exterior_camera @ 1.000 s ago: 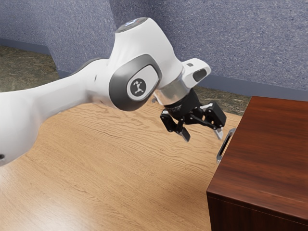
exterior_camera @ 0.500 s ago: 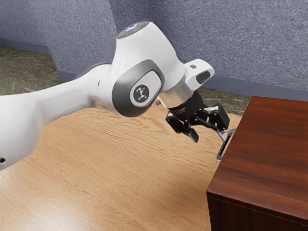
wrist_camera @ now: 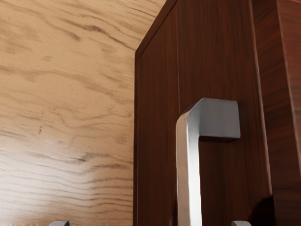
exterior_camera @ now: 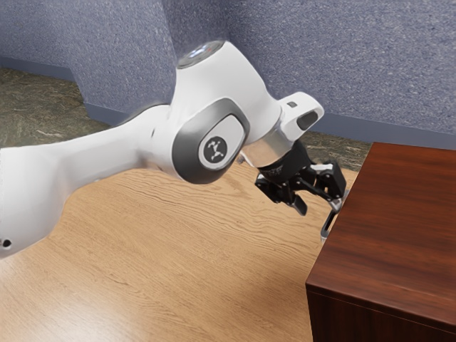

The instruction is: Pull the drawer handle with one arm to open the drawer

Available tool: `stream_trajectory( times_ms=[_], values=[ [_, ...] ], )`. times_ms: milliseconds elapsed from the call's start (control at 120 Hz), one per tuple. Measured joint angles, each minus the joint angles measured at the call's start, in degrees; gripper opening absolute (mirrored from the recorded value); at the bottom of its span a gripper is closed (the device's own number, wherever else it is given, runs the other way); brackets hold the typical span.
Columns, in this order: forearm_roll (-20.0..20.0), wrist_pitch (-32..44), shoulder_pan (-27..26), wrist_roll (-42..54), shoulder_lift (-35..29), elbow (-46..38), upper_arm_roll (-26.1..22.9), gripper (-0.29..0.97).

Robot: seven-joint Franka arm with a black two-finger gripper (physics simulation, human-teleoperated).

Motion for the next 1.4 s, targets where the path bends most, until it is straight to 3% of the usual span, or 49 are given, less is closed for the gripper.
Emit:
stream_trajectory(
  times_ms=[567, 958, 1400],
  values=[
    [-1.2, 0.8, 0.3, -1.0, 0.1, -2.5, 0.0, 0.37],
    [-0.5, 0.8, 0.7, -1.5, -2.1, -4.4, 0.1, 0.23],
    [0.3, 0.8, 1.6, -1.6, -3.3, -5.7, 0.2, 0.21]
  ],
)
